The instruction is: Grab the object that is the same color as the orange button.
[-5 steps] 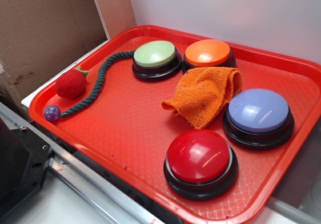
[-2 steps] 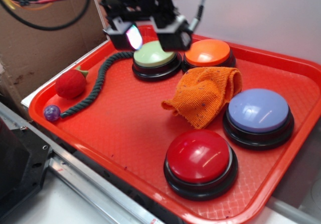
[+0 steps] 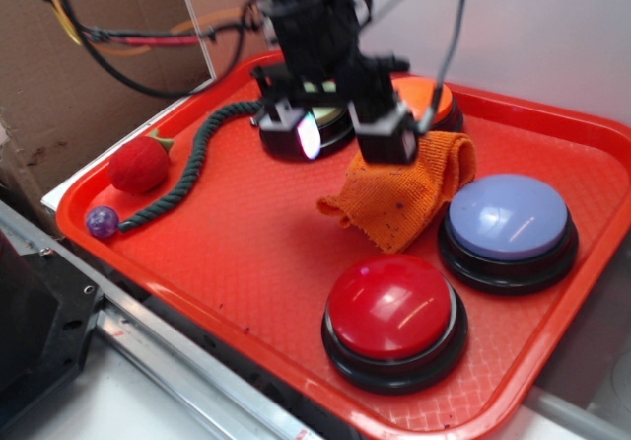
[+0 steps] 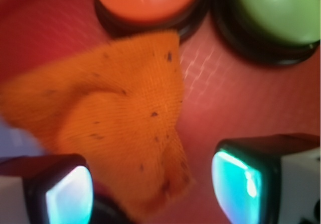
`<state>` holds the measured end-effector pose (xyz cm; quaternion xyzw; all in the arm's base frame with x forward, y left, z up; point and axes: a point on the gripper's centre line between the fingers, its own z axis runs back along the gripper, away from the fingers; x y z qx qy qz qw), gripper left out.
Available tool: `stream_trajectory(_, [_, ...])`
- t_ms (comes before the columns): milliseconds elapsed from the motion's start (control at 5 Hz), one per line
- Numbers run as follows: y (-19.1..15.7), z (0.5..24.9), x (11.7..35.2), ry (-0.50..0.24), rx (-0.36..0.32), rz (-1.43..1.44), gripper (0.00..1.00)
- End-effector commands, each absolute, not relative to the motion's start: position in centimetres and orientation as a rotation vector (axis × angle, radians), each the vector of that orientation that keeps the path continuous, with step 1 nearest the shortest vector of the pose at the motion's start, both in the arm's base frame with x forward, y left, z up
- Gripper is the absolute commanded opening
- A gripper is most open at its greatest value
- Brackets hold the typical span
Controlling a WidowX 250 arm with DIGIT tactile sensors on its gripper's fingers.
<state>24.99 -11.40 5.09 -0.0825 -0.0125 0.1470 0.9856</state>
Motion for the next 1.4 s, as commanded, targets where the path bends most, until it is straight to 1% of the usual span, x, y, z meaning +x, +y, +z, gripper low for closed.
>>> stream_trajectory(0, [-12.4, 4.0, 26.6, -0.050, -0.127, 0.283, 1.00])
stream_trajectory(200, [-12.8, 3.5, 26.8, -0.054, -0.102, 0.283, 1.00])
stream_trajectory(400, [-12.8, 3.2, 26.9, -0.047, -0.096, 0.297, 1.00])
stream_trajectory(600, [-12.5, 3.0, 27.0, -0.057, -0.104, 0.330, 0.26])
stream_trajectory(800, [-12.2, 3.1, 26.9, -0.043, -0.135, 0.347, 0.08])
stream_trajectory(1000, [-11.8, 3.4, 26.9, -0.047, -0.142, 0.366, 0.00])
stream_trajectory(1200, [-11.3, 4.3, 26.8, -0.024, -0.115, 0.366, 0.00])
